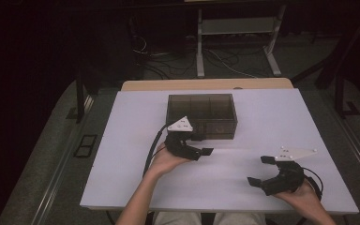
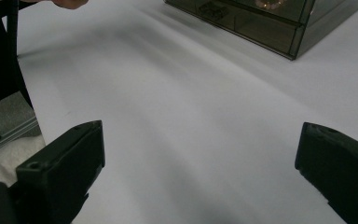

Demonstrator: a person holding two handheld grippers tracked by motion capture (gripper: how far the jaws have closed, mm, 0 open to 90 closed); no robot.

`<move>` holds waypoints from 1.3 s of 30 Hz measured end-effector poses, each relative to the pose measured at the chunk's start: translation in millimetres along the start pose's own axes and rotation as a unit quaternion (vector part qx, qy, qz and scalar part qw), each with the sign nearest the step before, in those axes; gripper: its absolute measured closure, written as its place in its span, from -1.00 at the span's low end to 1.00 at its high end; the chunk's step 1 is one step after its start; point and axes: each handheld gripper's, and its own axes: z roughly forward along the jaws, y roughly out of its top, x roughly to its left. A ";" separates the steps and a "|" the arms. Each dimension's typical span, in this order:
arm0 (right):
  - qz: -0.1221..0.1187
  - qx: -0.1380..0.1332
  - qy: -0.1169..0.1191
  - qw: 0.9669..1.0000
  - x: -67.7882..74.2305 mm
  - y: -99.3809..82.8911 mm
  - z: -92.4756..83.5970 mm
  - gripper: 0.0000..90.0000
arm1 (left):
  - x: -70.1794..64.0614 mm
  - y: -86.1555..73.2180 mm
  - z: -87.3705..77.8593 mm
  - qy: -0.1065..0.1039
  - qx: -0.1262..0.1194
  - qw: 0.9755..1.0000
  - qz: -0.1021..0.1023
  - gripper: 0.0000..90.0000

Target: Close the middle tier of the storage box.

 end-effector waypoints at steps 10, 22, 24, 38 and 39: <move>-0.001 -0.001 0.001 1.000 0.2 0.1 -0.2 -0.98 | -1.1 -1.2 -13.6 0.007 0.004 1.000 -0.019 -1.00; 0.001 -0.002 0.000 1.000 0.1 0.2 0.1 -0.98 | 0.7 -10.8 -42.7 0.038 -0.011 0.999 -0.034 -1.00; 0.000 -0.002 0.000 1.000 0.0 0.2 0.3 -0.98 | 0.9 -13.3 -47.6 0.043 -0.013 0.998 -0.036 -1.00; 0.004 -0.003 -0.003 1.000 -0.8 0.6 -0.3 -0.98 | -3.8 -27.8 -72.6 0.068 -0.024 0.997 -0.037 -1.00; 0.004 -0.003 -0.002 1.000 -0.9 0.5 -0.3 -0.98 | -4.2 -29.1 -74.1 0.069 -0.025 0.997 -0.038 -1.00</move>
